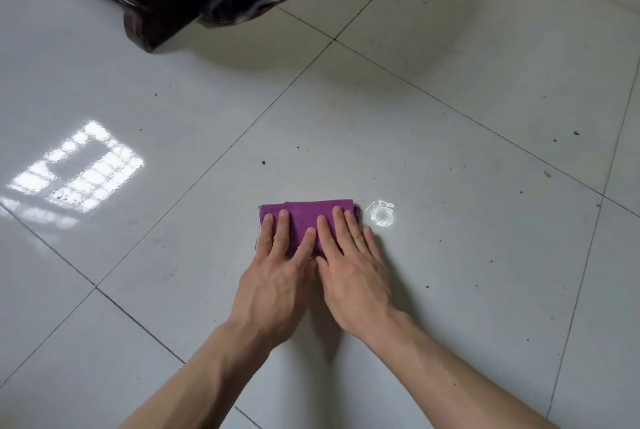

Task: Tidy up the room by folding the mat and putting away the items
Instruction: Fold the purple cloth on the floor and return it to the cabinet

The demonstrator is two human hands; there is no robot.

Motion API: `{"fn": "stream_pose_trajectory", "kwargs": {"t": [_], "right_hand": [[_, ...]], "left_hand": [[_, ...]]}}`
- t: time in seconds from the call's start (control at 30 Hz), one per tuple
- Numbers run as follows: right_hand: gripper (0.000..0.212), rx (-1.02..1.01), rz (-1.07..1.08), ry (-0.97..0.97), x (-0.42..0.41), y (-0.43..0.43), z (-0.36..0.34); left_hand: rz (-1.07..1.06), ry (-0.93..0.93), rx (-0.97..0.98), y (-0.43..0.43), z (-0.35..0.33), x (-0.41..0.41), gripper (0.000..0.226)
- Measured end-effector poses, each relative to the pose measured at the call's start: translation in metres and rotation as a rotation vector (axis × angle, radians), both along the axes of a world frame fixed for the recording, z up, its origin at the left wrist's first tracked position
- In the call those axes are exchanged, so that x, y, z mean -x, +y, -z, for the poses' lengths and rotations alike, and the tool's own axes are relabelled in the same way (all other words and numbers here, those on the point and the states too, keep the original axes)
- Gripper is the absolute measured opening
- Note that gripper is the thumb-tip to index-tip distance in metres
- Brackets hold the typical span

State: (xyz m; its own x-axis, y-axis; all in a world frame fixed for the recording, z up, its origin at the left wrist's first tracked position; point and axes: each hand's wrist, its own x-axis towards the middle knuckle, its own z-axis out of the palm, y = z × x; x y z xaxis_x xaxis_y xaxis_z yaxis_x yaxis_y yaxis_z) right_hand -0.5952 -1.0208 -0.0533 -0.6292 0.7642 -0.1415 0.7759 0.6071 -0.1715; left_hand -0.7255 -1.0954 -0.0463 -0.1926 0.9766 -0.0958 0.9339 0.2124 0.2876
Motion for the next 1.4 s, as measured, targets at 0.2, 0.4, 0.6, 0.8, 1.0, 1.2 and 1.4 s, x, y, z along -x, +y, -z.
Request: {"fn": "stream_pose_trajectory", "kwargs": {"t": [0.2, 0.4, 0.6, 0.8, 1.0, 1.2, 1.4], "right_hand": [[0.067, 0.033, 0.029, 0.028, 0.006, 0.053, 0.000], [0.075, 0.084, 0.058, 0.059, -0.015, 0.093, -0.005], [0.066, 0.102, 0.123, 0.041, -0.057, 0.096, -0.006], [0.071, 0.149, 0.217, 0.112, -0.080, 0.065, -0.005], [0.065, 0.121, 0.264, 0.113, -0.091, 0.018, -0.002], [0.060, 0.081, 0.218, 0.078, -0.091, -0.034, -0.004], [0.058, 0.103, 0.149, 0.064, -0.074, -0.072, -0.006]], "left_hand": [[0.002, -0.112, 0.076, 0.059, -0.005, 0.011, 0.068], [0.077, -0.101, 0.086, 0.103, -0.011, -0.002, 0.058], [0.173, -0.037, 0.156, 0.113, -0.001, -0.042, 0.068], [0.265, 0.040, 0.054, 0.092, -0.010, -0.067, 0.049], [0.178, -0.075, 0.091, 0.047, -0.004, -0.078, 0.055], [0.148, -0.024, 0.087, -0.012, -0.007, -0.084, 0.057], [0.134, -0.035, 0.001, -0.058, -0.008, -0.074, 0.054]]}}
